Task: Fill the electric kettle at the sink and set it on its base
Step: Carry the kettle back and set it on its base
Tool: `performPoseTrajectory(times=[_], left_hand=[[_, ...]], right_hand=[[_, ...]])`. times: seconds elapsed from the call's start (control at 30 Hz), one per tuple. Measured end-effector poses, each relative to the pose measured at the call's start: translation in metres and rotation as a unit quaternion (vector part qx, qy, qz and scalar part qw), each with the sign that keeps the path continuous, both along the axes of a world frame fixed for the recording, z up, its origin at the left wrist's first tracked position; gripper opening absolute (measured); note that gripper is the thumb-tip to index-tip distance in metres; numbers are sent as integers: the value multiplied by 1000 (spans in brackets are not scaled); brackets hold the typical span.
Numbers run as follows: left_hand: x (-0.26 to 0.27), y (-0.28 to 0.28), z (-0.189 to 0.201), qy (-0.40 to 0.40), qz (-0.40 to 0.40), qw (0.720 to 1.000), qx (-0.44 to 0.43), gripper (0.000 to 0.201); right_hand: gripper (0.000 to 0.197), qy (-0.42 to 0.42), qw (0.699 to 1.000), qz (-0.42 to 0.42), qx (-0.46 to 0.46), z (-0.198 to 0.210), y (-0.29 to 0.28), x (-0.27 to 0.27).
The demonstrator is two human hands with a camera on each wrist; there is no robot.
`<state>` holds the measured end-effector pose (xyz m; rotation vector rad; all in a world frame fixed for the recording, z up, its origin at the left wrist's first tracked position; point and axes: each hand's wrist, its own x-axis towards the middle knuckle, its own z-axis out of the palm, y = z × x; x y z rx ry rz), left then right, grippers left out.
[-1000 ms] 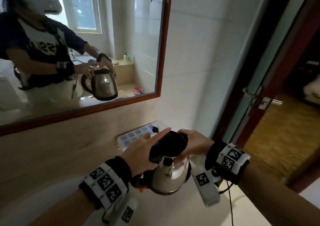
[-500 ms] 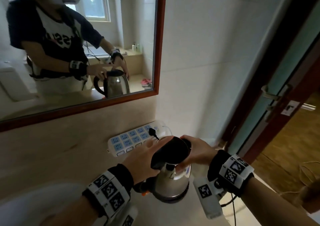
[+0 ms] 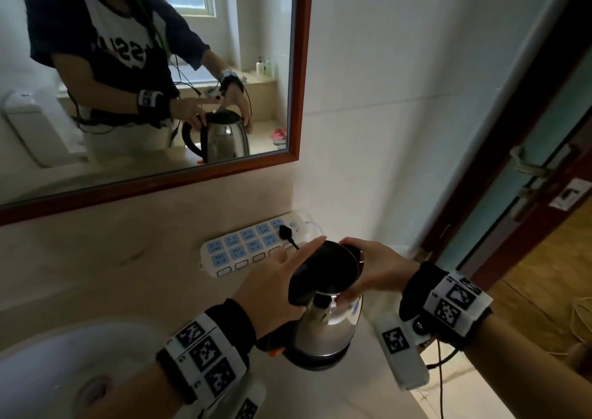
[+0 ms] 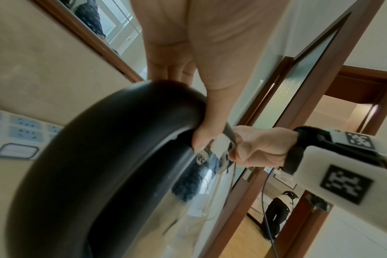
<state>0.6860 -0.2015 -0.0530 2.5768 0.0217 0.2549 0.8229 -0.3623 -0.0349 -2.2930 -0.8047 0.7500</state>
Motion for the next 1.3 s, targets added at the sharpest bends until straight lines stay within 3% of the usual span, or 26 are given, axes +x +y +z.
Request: performPoseTrajectory(times=[0.4, 0.47, 0.53, 0.67, 0.83, 1.07, 1.13, 1.2, 1.27, 1.3], left_hand=[[-10, -14, -12, -1, 38, 999, -4, 90], [-14, -12, -10, 24, 24, 999, -13, 96], [-21, -5, -10, 52, 4, 998, -35, 103], [-50, 6, -18, 107, -8, 992, -62, 106], [-80, 10, -29, 173, -38, 974, -145, 82], [-82, -21, -37, 232, -132, 953, -143, 83], [-81, -30, -41, 241, -171, 947, -127, 86], [-78, -31, -35, 231, -194, 951, -68, 69], [-73, -20, -23, 153, -166, 974, 29, 39], [-69, -12, -13, 98, -129, 985, 66, 34]], right_hand=[[79, 32, 999, 23, -5, -4, -10, -7], [79, 52, 998, 18, -8, -2, -10, -10], [92, 63, 998, 4, -10, 1, -12, -17], [120, -14, 999, -36, -10, 0, -18, -42], [116, -21, 991, -115, 64, -18, -8, -90], [124, -51, 987, -149, 43, -35, 2, -115], [121, -57, 988, -141, 20, -36, -4, -120], [120, -59, 989, -131, 19, -35, -10, -122], [120, -52, 991, -119, 21, -36, -13, -120], [119, -49, 992, -114, 15, -35, -14, -119]])
